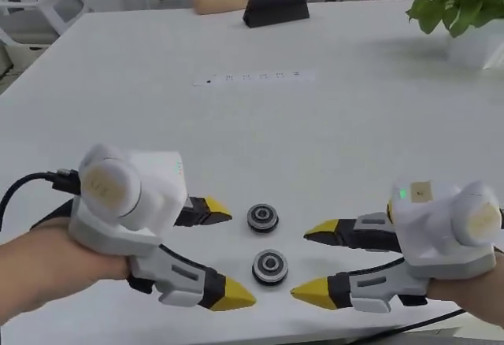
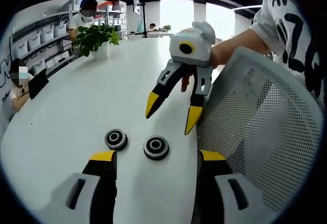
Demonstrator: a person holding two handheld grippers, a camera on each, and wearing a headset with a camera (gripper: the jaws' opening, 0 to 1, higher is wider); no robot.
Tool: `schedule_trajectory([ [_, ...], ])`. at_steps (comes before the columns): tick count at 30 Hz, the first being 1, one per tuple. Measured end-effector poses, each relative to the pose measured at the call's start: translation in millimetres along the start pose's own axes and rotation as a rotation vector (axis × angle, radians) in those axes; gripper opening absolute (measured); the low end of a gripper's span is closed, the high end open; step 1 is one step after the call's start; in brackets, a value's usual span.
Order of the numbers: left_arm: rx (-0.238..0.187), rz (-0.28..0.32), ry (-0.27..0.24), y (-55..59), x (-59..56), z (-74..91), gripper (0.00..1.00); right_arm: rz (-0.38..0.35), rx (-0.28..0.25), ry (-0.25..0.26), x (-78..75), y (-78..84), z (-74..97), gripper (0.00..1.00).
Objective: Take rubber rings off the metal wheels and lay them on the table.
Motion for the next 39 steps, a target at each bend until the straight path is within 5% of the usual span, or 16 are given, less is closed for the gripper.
schedule_trajectory([
  [39,0.019,0.050,0.085,5.2,0.7,-38.0,0.24,-0.047,-0.011,-0.018,1.1,8.5,-9.2,0.42],
])
Point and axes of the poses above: the centre of the closed fingertips' face, and the gripper's own axes: z roughly backward along the fingers, x roughly to its left, y roughly out of its underside, the point moved 4 cm from there along z, roughly backward along the fingers
